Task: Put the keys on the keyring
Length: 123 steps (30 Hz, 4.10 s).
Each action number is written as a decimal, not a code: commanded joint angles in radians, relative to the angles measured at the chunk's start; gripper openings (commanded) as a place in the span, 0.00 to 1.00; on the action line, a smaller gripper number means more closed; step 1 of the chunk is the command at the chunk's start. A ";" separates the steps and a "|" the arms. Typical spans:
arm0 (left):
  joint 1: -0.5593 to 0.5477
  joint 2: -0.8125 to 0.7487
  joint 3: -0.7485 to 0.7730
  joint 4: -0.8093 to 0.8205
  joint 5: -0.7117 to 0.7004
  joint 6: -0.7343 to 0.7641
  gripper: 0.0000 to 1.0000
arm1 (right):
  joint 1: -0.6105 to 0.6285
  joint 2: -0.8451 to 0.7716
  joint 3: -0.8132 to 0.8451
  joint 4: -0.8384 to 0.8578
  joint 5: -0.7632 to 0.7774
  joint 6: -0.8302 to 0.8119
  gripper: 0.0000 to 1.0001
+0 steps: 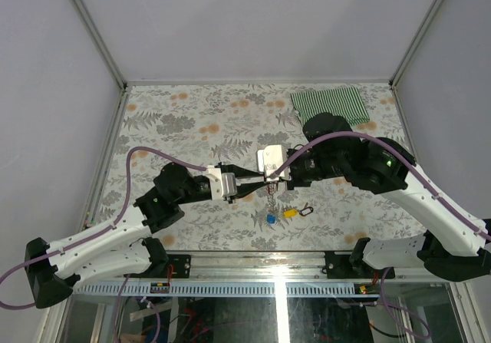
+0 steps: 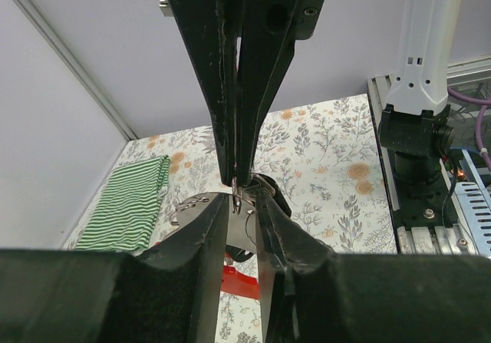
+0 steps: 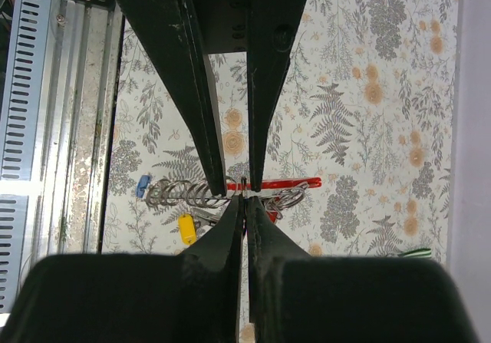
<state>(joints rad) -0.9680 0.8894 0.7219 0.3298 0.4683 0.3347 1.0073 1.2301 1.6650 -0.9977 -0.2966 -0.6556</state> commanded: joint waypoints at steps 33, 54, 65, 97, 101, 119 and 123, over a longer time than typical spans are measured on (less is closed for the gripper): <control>-0.003 -0.058 -0.143 0.447 -0.059 -0.173 0.00 | 0.020 -0.263 -0.254 0.637 -0.017 0.271 0.36; -0.003 -0.086 -0.172 0.433 -0.355 -0.108 0.00 | 0.020 -0.244 -0.306 0.632 0.399 1.059 0.42; -0.004 -0.085 -0.169 0.425 -0.353 -0.105 0.00 | 0.019 -0.182 -0.297 0.591 0.334 1.111 0.42; -0.003 -0.122 -0.203 0.460 -0.325 -0.104 0.00 | 0.019 -0.199 -0.362 0.615 0.416 1.169 0.00; -0.004 -0.124 -0.213 0.484 -0.299 -0.103 0.00 | 0.019 -0.208 -0.380 0.620 0.420 1.186 0.00; -0.003 -0.120 -0.218 0.521 -0.241 -0.099 0.00 | 0.019 -0.197 -0.390 0.631 0.391 1.176 0.24; -0.004 -0.123 -0.217 0.522 -0.238 -0.101 0.00 | 0.019 -0.209 -0.392 0.644 0.380 1.113 0.29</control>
<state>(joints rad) -0.9680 0.7849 0.5018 0.7338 0.2077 0.2192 1.0210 1.0466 1.2720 -0.4137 0.0692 0.5182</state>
